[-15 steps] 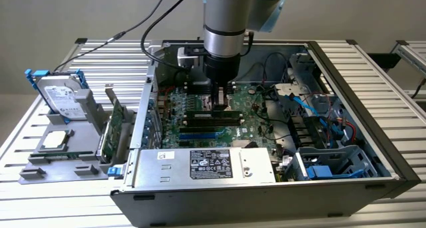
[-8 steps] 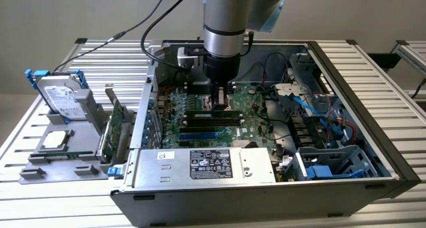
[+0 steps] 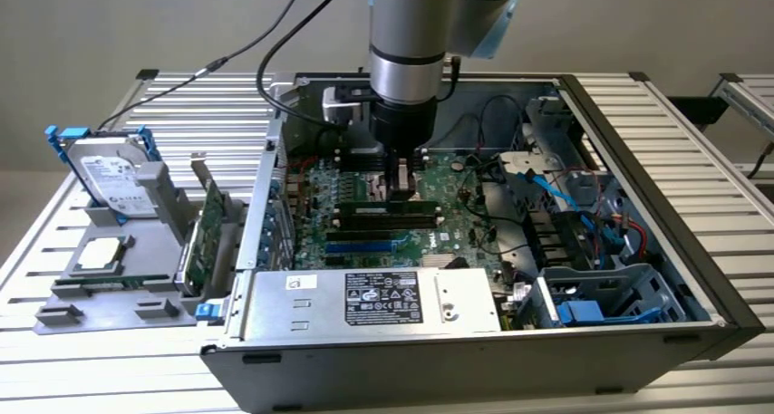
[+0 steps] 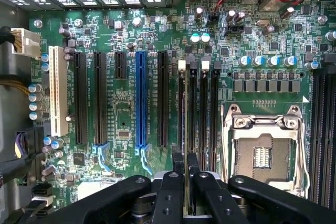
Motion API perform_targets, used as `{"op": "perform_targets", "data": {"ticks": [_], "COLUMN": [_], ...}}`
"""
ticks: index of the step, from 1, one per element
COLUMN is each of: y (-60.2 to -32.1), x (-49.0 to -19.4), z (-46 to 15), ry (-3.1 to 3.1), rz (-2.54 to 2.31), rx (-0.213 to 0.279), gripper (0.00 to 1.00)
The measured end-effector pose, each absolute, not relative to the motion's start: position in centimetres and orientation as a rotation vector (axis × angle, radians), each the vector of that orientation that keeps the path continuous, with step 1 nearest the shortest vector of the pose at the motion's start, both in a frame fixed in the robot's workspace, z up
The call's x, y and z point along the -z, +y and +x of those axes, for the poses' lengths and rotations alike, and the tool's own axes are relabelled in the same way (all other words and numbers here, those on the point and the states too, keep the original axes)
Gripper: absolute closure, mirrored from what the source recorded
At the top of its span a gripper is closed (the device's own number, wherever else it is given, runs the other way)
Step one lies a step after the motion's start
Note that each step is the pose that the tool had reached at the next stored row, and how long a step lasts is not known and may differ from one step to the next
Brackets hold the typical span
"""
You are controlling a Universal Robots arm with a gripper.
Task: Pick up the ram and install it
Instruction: 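Insert the ram into the slot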
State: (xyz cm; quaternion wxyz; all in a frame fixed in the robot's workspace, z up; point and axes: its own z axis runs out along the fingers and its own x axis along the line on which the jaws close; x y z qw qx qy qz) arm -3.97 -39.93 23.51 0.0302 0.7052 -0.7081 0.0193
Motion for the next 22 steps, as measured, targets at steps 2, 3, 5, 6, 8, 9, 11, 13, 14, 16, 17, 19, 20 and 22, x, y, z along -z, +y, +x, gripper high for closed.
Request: {"op": "perform_targets", "data": {"ticks": [2,3,5,6,8,9,11,13,14,16,17,19,20,22], "y": [-39.92,-39.92,-39.92,-39.92,-39.92,-39.93,-39.93,-39.92,-39.91,-39.91,-39.91,-39.91,-39.90,-39.87], "x": [-23.38,-23.30,-23.13,-23.05,-23.00,-23.01,-23.00,-22.98,-22.97,-22.96,-22.95,-22.92,-22.90,-22.85], "z": [-4.00,-4.02,-4.06,-4.07,-4.08,-4.09,-4.11,-4.12,-4.12,-4.14,-4.14,-4.17,-4.18,-4.22], "ry": [-2.181,-2.180,-2.177,-2.175,-2.171,-2.170,-2.167,-2.167,-2.168,-2.169,-2.169,-2.171,-2.171,-2.172], "rz": [2.176,2.177,2.178,2.179,2.181,2.181,2.184,2.186,2.186,2.187,2.188,2.189,2.189,2.190], "rx": [-0.062,-0.064,-0.068,-0.071,-0.075,-0.076,-0.078,-0.081,-0.082,-0.086,-0.087,-0.090,-0.091,-0.092], "gripper": [0.86,0.86,0.86,0.86,0.86,0.86,0.86,0.86,0.86,0.86,0.86,0.86,0.86,0.86]}}
